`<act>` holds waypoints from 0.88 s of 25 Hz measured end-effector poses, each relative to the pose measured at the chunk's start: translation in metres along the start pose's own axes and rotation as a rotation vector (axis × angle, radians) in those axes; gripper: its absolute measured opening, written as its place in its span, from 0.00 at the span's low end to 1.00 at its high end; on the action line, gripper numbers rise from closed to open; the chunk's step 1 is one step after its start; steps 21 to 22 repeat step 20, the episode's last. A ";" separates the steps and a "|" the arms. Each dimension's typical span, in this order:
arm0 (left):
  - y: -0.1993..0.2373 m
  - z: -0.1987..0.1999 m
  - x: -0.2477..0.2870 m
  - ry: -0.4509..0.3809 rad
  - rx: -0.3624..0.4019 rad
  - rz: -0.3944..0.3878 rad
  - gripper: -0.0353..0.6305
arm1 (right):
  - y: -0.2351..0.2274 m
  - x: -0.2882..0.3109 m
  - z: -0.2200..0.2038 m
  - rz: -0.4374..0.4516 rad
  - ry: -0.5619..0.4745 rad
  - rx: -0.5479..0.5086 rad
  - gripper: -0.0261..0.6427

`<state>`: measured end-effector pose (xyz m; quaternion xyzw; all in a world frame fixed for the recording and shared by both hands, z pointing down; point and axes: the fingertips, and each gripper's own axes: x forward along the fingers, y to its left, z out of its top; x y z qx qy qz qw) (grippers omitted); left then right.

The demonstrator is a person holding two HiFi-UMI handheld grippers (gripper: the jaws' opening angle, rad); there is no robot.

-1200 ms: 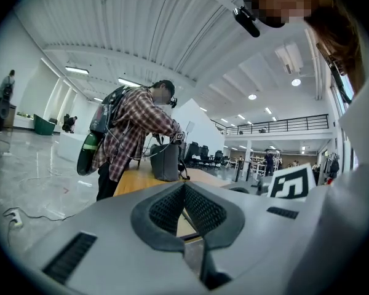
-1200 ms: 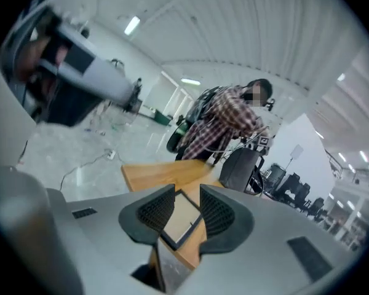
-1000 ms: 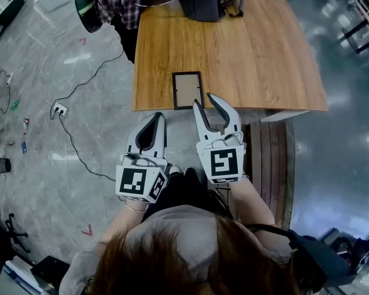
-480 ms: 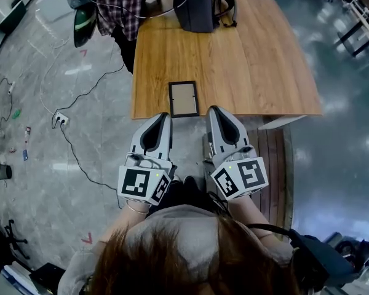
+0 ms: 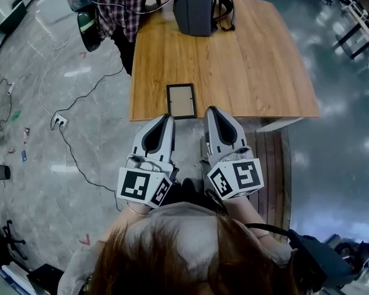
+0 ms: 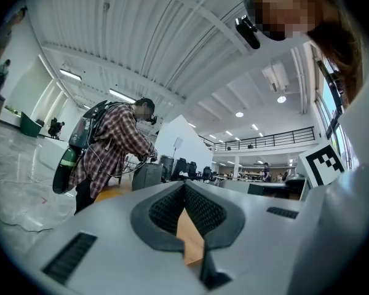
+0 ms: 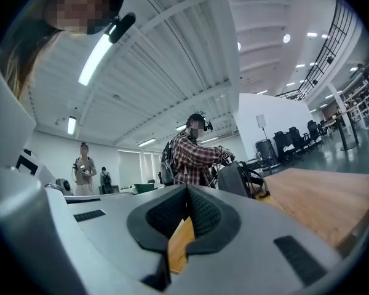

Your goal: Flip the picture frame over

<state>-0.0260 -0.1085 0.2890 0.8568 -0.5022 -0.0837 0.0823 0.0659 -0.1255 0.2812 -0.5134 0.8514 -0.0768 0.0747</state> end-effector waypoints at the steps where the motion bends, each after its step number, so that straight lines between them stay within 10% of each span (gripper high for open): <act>1: 0.000 0.001 0.001 -0.001 0.002 0.000 0.06 | 0.000 0.001 0.001 0.002 -0.001 -0.005 0.06; 22: 0.003 0.005 -0.005 -0.018 0.003 0.017 0.06 | 0.015 0.003 -0.002 0.037 0.015 -0.029 0.06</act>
